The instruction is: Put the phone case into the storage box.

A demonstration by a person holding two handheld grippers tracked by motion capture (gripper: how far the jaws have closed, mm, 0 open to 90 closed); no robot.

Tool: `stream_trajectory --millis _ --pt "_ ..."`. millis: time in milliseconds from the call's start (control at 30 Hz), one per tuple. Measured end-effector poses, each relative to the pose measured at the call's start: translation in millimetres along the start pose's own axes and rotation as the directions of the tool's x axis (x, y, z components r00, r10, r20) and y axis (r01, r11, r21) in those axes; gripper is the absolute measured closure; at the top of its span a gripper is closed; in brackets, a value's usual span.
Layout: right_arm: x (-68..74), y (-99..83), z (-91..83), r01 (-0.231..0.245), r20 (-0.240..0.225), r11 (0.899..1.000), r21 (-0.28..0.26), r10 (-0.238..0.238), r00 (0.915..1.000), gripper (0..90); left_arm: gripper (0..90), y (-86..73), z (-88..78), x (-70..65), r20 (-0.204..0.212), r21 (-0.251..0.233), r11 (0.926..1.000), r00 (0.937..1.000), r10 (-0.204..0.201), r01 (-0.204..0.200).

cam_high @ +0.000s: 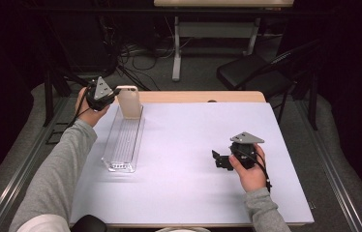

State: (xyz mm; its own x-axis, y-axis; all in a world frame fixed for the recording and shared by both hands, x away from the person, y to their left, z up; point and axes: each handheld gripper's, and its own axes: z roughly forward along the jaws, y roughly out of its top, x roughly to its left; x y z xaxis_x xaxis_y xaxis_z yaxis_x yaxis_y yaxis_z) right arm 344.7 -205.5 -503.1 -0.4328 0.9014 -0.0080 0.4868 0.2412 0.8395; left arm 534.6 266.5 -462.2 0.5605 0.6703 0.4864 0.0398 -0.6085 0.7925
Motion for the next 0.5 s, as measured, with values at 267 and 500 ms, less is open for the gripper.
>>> stream_trajectory --millis 267,500 --pt "-0.9 -0.1 -0.6 -0.006 0.0 1.0 -0.002 0.006 1.0 0.0 75.7 -0.1 1.2 0.1 0.001 0.004 1.0 1.0 -0.006 0.006" --pt "-0.4 0.0 -0.2 -0.005 -0.001 1.0 -0.002 0.005 1.0 0.0 72.9 -1.6 1.3 1.2 0.006 0.012 0.9996 0.9997 -0.025 0.025"
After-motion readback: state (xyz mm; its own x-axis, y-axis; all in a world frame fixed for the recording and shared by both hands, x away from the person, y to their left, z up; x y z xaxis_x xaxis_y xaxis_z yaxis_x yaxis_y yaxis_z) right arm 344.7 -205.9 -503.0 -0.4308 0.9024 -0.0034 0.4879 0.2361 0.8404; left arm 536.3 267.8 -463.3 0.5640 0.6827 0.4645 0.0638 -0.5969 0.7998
